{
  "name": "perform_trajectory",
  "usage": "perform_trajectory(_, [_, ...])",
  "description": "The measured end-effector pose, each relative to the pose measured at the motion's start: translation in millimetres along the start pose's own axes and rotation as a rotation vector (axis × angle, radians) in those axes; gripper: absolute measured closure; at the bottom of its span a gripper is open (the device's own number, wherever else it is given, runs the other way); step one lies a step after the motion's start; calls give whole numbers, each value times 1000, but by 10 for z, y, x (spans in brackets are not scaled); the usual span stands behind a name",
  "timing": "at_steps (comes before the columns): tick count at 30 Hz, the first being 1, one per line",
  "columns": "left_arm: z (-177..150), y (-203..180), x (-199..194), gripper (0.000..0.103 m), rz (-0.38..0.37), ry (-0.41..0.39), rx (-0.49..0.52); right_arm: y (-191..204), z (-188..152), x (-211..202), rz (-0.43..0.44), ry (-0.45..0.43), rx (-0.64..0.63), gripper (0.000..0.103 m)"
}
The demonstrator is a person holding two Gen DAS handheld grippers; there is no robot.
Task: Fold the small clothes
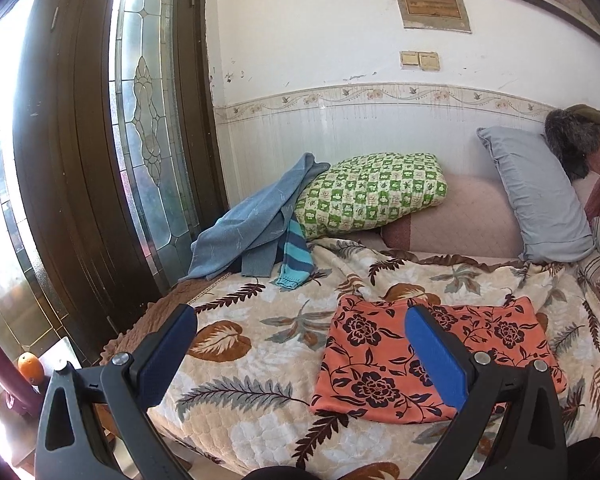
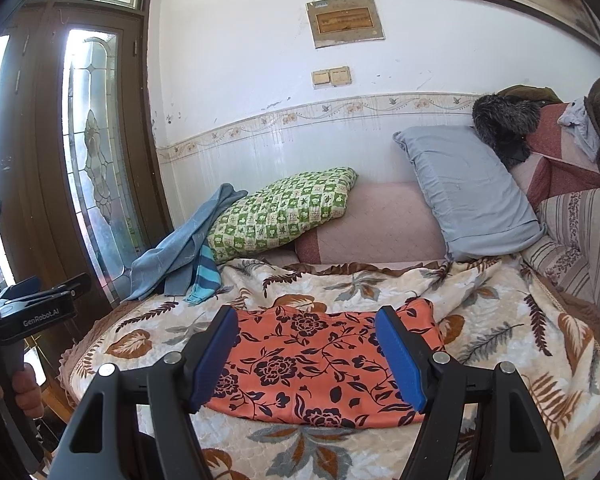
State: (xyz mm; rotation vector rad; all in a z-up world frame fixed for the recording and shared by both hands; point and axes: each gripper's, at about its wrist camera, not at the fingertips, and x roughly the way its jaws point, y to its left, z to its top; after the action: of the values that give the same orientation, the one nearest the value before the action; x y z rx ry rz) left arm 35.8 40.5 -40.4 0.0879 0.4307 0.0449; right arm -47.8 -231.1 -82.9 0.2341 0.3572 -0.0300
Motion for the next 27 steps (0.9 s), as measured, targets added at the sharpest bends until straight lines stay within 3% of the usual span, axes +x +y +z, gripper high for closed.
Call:
perform_trajectory(7, [70,-110,-143,0,-22,-18,27,-124,77,-187,-32,-30,15,28])
perform_trajectory(18, [107,-520,-327,0,-129,-26,110,-458,138,-511,-121,-57,48,26])
perform_trajectory(27, [-105,-881,-132,0,-200,79,172,-806,-65,-374,-172,69,128,26])
